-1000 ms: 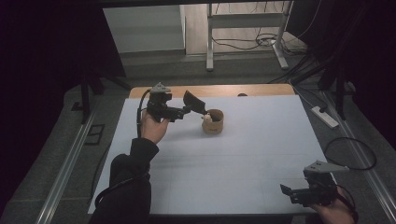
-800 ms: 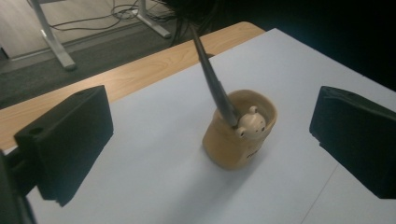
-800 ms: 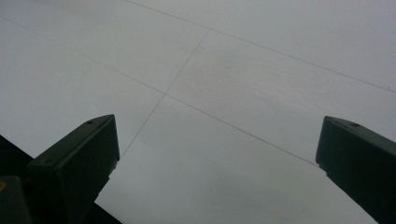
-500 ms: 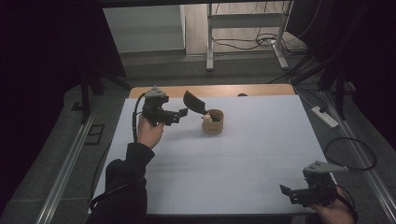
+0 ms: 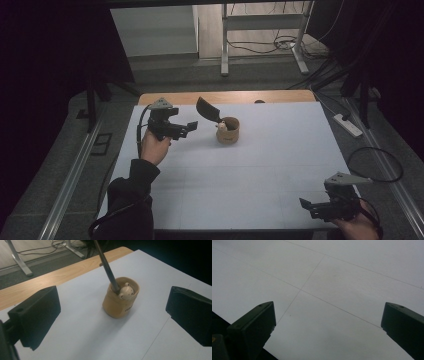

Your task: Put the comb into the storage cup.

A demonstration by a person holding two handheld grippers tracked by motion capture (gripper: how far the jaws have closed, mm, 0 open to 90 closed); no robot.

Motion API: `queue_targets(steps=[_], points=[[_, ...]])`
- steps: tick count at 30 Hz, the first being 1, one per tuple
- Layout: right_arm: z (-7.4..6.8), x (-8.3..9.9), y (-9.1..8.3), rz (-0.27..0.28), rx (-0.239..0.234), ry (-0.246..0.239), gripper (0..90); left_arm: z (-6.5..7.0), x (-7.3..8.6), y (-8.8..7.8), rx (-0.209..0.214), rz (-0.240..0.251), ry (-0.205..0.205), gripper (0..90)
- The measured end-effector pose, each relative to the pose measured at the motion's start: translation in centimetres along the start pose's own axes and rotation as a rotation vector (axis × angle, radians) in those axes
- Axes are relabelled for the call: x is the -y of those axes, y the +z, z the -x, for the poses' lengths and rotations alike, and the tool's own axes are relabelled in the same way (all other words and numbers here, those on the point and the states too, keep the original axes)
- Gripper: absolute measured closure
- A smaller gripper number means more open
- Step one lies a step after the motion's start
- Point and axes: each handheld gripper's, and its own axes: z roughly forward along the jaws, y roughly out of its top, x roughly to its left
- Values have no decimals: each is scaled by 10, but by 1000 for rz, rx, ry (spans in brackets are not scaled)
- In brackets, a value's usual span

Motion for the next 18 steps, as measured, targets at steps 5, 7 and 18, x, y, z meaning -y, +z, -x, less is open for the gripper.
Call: queue_targets(steps=[5,7,18], points=[[0,0,0,-2,0,-1,0,0,5,-7,5,22,-22,0],[0,0,0,-3,1,-2,0,1,7,-10,5,25,-17,0],[-1,0,0,-2,5,-6,0,11,14,-18,-17,5,-9,0]])
